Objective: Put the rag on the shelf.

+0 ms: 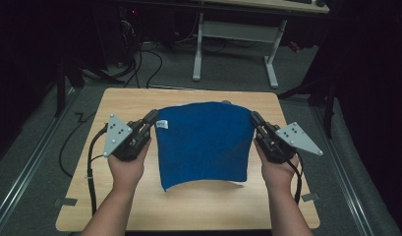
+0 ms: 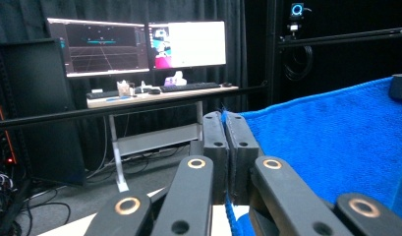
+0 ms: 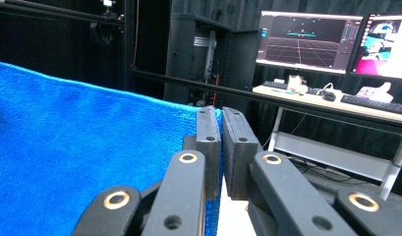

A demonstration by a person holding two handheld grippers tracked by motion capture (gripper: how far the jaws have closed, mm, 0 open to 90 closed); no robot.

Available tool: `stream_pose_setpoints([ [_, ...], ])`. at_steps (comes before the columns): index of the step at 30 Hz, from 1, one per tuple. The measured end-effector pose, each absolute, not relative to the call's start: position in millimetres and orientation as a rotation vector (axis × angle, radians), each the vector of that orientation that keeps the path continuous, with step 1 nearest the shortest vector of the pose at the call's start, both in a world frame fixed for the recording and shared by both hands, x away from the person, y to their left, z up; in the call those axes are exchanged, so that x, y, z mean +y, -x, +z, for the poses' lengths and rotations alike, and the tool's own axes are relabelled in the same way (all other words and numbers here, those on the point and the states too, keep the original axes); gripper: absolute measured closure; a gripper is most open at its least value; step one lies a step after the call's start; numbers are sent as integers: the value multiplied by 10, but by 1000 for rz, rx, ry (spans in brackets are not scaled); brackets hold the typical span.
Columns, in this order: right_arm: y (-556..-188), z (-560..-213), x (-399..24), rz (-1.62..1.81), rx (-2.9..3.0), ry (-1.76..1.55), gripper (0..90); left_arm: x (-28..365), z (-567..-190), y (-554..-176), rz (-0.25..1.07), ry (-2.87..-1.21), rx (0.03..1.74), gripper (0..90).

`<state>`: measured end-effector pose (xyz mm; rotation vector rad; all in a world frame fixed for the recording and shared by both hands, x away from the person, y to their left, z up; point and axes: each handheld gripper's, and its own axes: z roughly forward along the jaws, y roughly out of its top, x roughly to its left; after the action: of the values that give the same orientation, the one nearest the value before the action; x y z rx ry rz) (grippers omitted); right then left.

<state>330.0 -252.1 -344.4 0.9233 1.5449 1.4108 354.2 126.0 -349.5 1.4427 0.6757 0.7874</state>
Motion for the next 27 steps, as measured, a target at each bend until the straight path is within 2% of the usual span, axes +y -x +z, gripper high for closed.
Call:
stream_pose_setpoints([
  [8,-3441,-3395,-2546,1408,1535,-942,871,1312,-3428,-3761,817,-1451,698,891],
  [27,-4059,-3245,-2551,1382,1538,-985,872,1283,-3343,-4451,910,-1515,732,892],
])
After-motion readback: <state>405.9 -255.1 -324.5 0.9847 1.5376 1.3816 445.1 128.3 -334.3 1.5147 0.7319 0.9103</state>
